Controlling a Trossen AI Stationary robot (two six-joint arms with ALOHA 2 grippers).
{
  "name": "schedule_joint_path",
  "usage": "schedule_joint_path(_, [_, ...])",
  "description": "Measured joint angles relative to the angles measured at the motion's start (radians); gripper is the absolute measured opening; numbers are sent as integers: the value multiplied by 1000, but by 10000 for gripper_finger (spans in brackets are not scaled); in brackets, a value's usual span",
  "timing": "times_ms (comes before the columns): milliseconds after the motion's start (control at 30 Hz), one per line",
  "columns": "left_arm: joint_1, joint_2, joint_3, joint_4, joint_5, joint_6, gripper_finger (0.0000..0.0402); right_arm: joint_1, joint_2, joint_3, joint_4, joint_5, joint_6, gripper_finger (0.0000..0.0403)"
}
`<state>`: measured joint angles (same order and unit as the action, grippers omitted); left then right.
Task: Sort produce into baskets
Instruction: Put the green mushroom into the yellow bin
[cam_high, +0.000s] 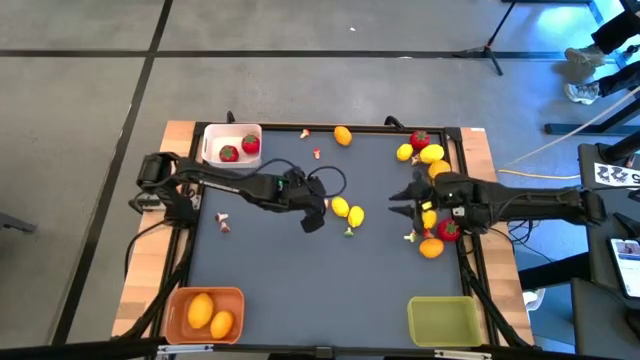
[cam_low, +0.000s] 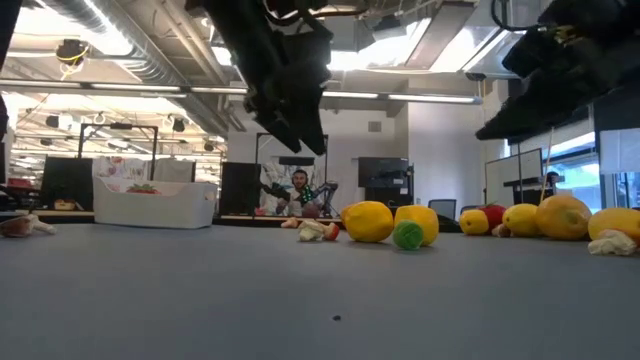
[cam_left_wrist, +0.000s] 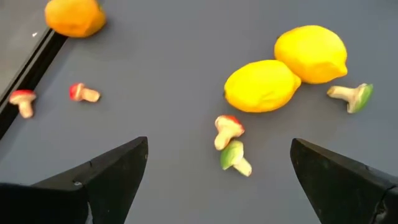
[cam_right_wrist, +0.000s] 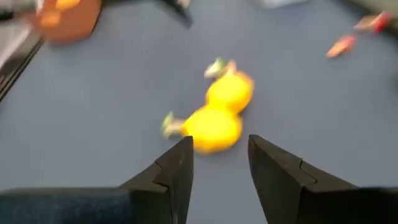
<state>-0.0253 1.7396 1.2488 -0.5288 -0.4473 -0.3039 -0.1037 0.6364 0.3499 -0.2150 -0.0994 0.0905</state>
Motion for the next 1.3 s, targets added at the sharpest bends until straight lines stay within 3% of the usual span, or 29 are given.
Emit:
schedule_joint_path(233, [-21,5,0,18,0,1,390,202,112,97,-158,14,149,154])
schedule_joint_path(367, [-34,5,0,18,0,3,390,293,197,127,-204,94,173,154])
schedule_joint_path(500, [-40,3,0,18,0,36,390,339,289,186,-291,215,173,154])
schedule_joint_path(667, [-40,2,0,17,0,114,390,346,391,262,-446,281,230,154])
schedule_joint_path(967, [-43,2,0,-6,0,145,390,346,531,258,-620,281,358,154])
schedule_joint_path(1300, [-92,2,0,-39,2,165,390,346,627,258,-608,151,354,154])
